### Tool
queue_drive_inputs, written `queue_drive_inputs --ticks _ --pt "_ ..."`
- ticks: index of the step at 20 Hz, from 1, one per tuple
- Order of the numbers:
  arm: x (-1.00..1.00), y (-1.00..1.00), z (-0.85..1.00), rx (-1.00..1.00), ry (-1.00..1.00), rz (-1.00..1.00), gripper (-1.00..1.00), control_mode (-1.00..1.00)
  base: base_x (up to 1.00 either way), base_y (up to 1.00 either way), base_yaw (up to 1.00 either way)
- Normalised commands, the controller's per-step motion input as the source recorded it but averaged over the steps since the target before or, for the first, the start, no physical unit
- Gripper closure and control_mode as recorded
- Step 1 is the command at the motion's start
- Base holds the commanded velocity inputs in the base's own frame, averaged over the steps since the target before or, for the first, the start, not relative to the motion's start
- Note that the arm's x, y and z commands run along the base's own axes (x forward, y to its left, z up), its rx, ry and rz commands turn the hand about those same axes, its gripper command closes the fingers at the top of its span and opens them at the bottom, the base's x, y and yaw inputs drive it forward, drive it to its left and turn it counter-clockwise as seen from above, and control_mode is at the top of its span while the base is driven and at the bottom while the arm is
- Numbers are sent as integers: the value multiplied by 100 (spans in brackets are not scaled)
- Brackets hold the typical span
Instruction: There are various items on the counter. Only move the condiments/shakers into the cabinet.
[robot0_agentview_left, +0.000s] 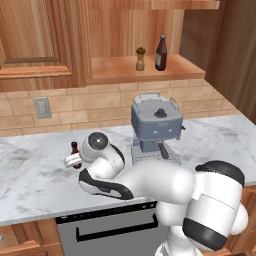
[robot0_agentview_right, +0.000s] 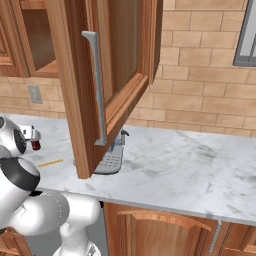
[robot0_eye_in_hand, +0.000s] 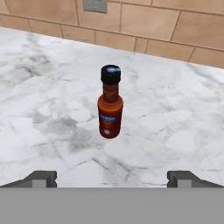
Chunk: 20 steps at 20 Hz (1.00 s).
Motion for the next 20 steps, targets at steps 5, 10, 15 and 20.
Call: queue_drive_inputs --ticks 5,10,15,20 --pt "8 0 0 0 0 0 -100 -100 0 0 0" --pt "32 0 0 0 0 0 -100 -100 0 0 0" --pt "15 0 -1 0 0 0 -100 -100 0 0 0" --pt "0 4 -1 0 0 0 -100 -100 0 0 0"
